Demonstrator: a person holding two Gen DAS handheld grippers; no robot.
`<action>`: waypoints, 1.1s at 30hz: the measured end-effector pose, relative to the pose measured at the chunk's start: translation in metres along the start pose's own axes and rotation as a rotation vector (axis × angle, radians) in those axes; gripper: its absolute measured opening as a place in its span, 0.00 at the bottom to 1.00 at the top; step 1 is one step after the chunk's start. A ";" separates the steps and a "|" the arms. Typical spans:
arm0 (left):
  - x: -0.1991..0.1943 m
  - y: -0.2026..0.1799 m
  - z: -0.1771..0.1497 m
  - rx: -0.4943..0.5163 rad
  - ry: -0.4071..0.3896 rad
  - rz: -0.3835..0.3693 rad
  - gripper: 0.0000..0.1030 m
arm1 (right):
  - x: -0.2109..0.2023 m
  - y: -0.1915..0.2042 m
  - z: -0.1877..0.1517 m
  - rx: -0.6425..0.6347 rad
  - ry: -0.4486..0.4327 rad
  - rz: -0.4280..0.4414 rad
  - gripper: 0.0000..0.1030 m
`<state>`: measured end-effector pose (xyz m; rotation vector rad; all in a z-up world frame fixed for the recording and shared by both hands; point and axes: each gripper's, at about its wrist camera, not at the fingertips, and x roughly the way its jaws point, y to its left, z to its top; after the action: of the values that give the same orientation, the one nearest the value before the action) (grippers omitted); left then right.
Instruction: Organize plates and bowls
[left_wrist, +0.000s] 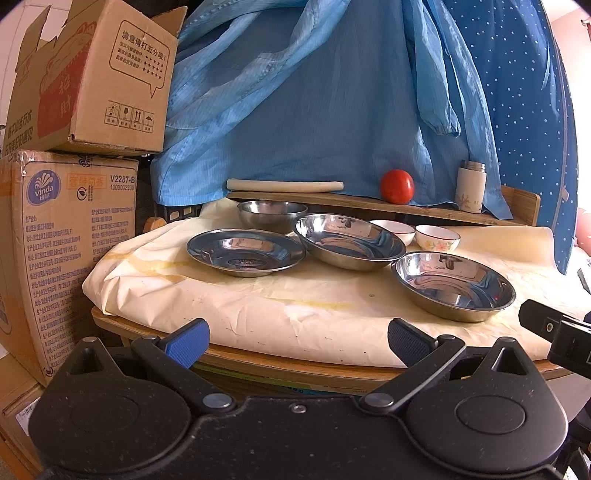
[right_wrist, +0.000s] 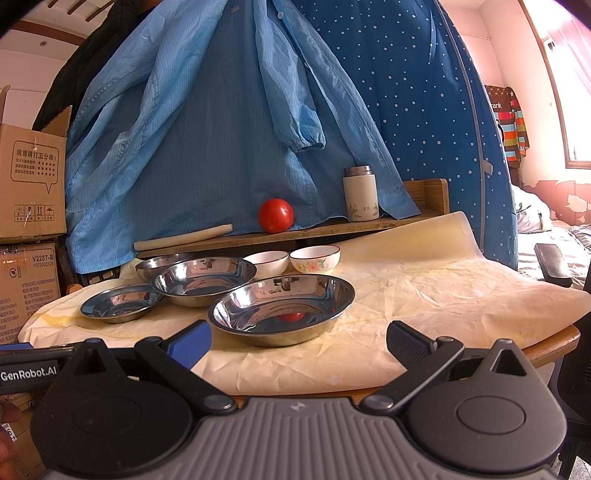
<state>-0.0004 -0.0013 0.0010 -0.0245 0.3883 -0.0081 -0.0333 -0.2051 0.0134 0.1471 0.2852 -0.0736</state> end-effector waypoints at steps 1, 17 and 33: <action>0.000 0.000 0.000 0.000 0.000 0.000 0.99 | 0.000 0.000 0.000 0.000 0.000 0.000 1.00; -0.001 -0.002 0.000 0.006 0.002 -0.003 0.99 | -0.001 -0.001 0.001 0.000 0.000 0.000 1.00; 0.005 0.004 -0.001 -0.019 0.014 0.009 0.99 | 0.001 -0.001 0.002 -0.004 0.001 0.012 1.00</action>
<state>0.0043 0.0026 -0.0020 -0.0419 0.4024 0.0046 -0.0316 -0.2060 0.0146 0.1444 0.2859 -0.0609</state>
